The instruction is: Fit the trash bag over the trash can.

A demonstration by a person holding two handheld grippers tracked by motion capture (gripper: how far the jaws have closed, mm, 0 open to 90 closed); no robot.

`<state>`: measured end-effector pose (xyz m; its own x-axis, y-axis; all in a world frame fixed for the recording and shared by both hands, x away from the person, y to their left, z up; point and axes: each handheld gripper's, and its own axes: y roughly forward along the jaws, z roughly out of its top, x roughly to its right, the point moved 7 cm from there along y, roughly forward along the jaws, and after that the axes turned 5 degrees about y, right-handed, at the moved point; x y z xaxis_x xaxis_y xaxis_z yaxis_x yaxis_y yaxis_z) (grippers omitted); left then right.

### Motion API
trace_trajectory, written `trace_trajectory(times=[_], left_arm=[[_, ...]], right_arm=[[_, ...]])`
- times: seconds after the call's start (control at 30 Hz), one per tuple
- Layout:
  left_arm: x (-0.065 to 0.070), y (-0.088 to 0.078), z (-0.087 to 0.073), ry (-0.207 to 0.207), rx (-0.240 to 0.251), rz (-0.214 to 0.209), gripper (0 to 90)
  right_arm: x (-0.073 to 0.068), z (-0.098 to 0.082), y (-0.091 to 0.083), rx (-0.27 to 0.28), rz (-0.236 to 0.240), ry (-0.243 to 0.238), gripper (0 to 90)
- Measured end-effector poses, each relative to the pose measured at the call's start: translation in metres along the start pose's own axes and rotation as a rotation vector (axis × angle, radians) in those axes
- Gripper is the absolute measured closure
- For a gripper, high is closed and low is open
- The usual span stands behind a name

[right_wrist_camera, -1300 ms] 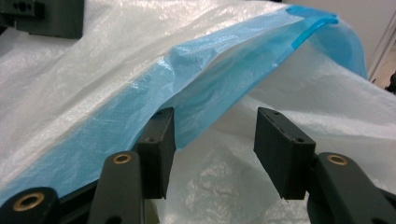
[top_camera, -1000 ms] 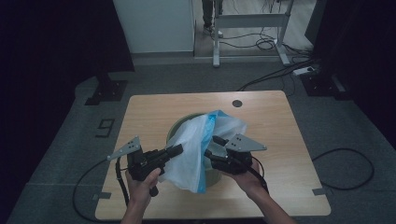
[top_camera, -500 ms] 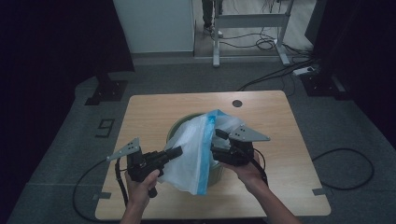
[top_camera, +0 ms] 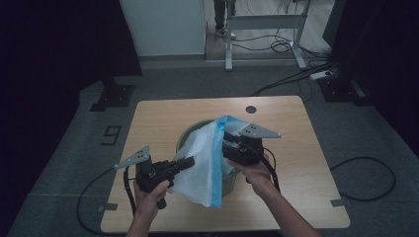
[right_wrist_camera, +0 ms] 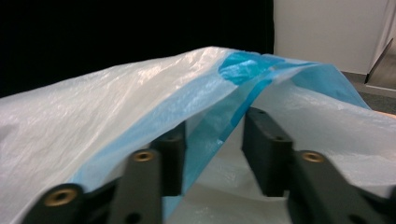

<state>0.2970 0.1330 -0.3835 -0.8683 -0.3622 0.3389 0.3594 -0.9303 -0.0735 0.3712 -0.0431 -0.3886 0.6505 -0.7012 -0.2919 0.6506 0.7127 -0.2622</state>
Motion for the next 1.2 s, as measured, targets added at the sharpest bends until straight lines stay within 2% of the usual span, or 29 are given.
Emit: trace_trajectory(times=[0.1, 0.2, 0.27, 0.43, 0.47, 0.57, 0.6, 0.63, 0.77, 0.83, 1.0, 1.03, 1.13, 1.2], left_arm=[[0.0, 0.0, -0.001, 0.0, -0.002, -0.001, 89.3], [0.0, -0.001, 0.0, 0.003, 0.002, -0.003, 89.3], [0.0, -0.001, 0.0, 0.009, 0.004, -0.005, 89.3], [0.0, -0.001, -0.001, 0.005, 0.012, -0.028, 89.7], [0.001, -0.001, -0.001, 0.006, 0.015, -0.04, 89.7], [0.002, 0.0, -0.001, 0.01, 0.016, -0.048, 89.7], [0.002, 0.001, -0.001, 0.011, 0.017, -0.058, 89.7], [0.002, 0.002, -0.001, 0.011, 0.017, -0.062, 89.7], [0.004, 0.005, 0.0, 0.016, 0.017, -0.086, 89.8], [0.006, 0.006, 0.0, 0.023, 0.015, -0.094, 89.8], [0.006, 0.005, 0.0, 0.029, 0.019, -0.098, 89.7], [0.005, 0.004, 0.0, 0.027, 0.023, -0.089, 89.5], [0.002, -0.003, 0.004, 0.018, 0.05, -0.057, 87.0], [0.001, -0.009, 0.01, 0.027, 0.07, 0.016, 77.4]], right_arm=[[0.002, 0.0, 0.002, 0.006, -0.016, 0.008, 69.2], [0.005, 0.0, 0.003, -0.002, -0.035, 0.023, 71.2], [0.007, 0.0, 0.003, -0.009, -0.034, 0.032, 67.9], [0.006, 0.001, 0.005, -0.002, -0.001, 0.056, 49.4], [0.006, 0.002, 0.006, -0.002, -0.011, 0.058, 46.8], [0.001, 0.003, 0.005, -0.01, 0.023, 0.102, 45.4], [-0.001, 0.003, 0.004, -0.011, 0.017, 0.087, 45.6], [-0.003, 0.003, 0.004, -0.018, 0.016, 0.072, 47.6], [-0.004, 0.002, 0.005, -0.029, 0.034, 0.074, 57.9], [-0.003, 0.001, 0.006, -0.032, 0.031, 0.068, 67.8], [-0.003, 0.0, 0.007, -0.024, 0.028, 0.049, 84.9], [-0.003, 0.0, 0.006, -0.016, 0.027, 0.043, 87.8], [-0.003, 0.0, 0.004, -0.004, 0.038, 0.028, 89.0], [-0.003, 0.001, 0.001, 0.005, 0.044, 0.019, 89.1]])
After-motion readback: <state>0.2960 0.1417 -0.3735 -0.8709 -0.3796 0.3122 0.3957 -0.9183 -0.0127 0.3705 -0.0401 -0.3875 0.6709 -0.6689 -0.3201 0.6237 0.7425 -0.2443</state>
